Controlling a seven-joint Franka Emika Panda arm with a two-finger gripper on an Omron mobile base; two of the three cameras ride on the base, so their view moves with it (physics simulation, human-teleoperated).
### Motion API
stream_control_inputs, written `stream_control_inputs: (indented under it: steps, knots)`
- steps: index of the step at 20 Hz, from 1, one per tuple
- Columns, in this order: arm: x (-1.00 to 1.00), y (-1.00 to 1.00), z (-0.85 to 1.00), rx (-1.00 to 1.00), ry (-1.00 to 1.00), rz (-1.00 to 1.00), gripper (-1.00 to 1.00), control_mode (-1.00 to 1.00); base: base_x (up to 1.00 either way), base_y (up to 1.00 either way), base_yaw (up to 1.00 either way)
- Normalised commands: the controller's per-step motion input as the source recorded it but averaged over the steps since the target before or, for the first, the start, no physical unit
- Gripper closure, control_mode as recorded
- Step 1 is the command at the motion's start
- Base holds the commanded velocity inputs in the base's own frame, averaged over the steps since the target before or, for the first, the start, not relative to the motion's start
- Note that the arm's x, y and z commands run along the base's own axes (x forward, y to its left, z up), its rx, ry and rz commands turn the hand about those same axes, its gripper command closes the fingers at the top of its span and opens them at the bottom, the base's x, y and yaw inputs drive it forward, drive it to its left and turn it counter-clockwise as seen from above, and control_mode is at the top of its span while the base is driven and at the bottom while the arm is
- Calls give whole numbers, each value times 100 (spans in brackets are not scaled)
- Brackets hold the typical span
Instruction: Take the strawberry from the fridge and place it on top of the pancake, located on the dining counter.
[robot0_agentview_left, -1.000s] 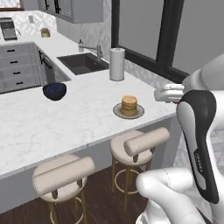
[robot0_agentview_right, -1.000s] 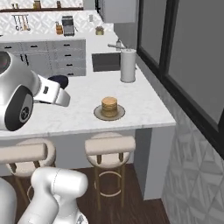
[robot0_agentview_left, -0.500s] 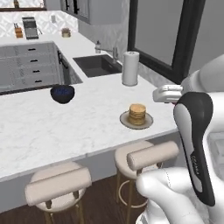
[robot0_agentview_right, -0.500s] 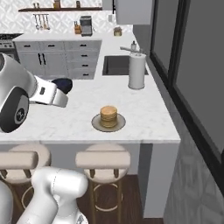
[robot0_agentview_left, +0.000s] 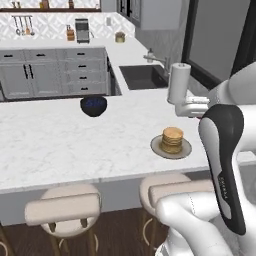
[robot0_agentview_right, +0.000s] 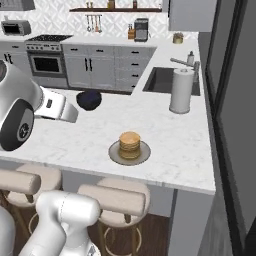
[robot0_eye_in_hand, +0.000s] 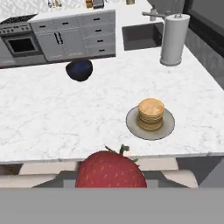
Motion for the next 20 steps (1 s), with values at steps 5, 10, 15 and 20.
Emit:
stream_control_inputs:
  steps: [5, 10, 15, 20]
  knots:
    - [0, 0, 0, 0, 0, 0, 100, 100, 61, -56, 28]
    - [0, 0, 0, 0, 0, 0, 100, 100, 71, -48, 11]
    - [86, -51, -1, 2, 25, 4, 100, -100, 0, 0, 0]
    - [68, -36, -36, 1, 40, 0, 100, -100, 0, 0, 0]
